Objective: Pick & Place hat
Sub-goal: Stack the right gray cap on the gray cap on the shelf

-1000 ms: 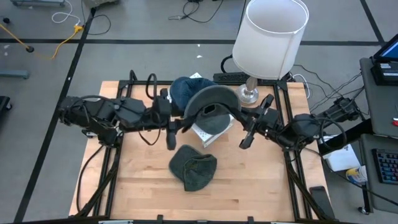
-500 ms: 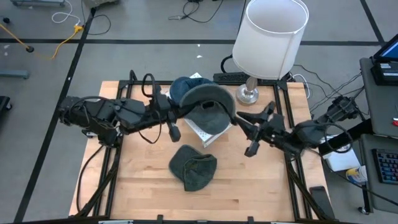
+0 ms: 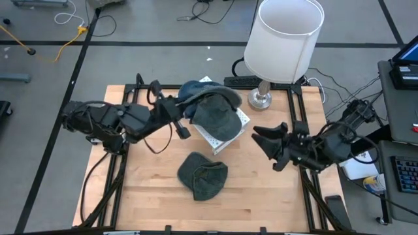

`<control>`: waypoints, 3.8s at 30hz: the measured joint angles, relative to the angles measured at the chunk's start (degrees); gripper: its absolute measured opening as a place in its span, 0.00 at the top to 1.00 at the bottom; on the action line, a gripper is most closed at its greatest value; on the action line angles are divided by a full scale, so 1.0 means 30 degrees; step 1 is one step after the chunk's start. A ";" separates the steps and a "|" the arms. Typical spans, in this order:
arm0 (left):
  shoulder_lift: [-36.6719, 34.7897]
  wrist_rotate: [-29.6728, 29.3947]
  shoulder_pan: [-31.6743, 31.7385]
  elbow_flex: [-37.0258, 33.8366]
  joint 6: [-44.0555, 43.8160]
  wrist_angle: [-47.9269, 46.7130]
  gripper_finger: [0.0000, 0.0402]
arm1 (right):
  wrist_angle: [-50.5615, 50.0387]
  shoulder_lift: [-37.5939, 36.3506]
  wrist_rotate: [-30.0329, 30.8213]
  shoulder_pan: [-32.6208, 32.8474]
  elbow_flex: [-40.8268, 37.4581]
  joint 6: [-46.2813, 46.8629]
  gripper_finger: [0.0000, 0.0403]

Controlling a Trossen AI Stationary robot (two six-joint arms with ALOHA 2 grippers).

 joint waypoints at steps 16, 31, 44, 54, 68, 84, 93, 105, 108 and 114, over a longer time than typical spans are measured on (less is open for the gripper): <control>0.1548 -0.5418 -0.2483 0.0007 1.3755 0.2876 0.98 | 0.5831 0.2979 -0.5936 -0.2269 0.0000 0.5013 0.47; 0.4942 -0.7654 -0.2908 0.0000 1.3738 0.3207 0.98 | 0.6248 0.3549 -0.2442 -0.2157 -0.0626 1.3398 0.47; 0.4983 -0.7790 -0.2944 -0.0007 1.3912 0.3677 0.98 | 1.2698 0.3543 0.1976 -0.0698 -0.3927 1.7857 0.47; 0.4983 -0.7580 -0.2718 -0.0007 1.3953 0.3446 0.98 | 1.4424 0.3529 0.2233 -0.0549 -0.3934 1.5863 0.47; 0.4983 -0.6422 -0.3527 -0.0007 1.5580 0.3317 0.98 | 1.4292 0.3543 0.1649 -0.1176 -0.3934 1.6669 0.57; 0.4988 -0.6443 -0.3557 -0.0007 1.2620 0.3286 0.80 | 1.3488 0.3419 0.1636 -0.0788 -0.3934 1.4574 0.99; 0.4976 -0.7462 -0.4441 -0.0007 0.6921 0.3216 0.54 | 1.4645 0.1874 0.2802 0.0013 -0.5257 1.1317 0.99; 0.3800 -0.5376 -0.5083 0.0015 -0.4193 0.0164 0.37 | 1.4986 -0.2356 -0.2071 0.0332 -1.0428 0.4936 0.99; 0.3126 -0.2973 -0.4778 0.0007 -0.7945 -0.1841 0.39 | 1.5000 -0.3573 -0.3749 0.0332 -1.1473 0.3139 0.99; 0.1598 0.1937 -0.3729 0.0007 -1.3792 -0.5251 0.42 | 1.3727 -0.5910 -0.7507 0.0332 -1.2872 0.1395 0.99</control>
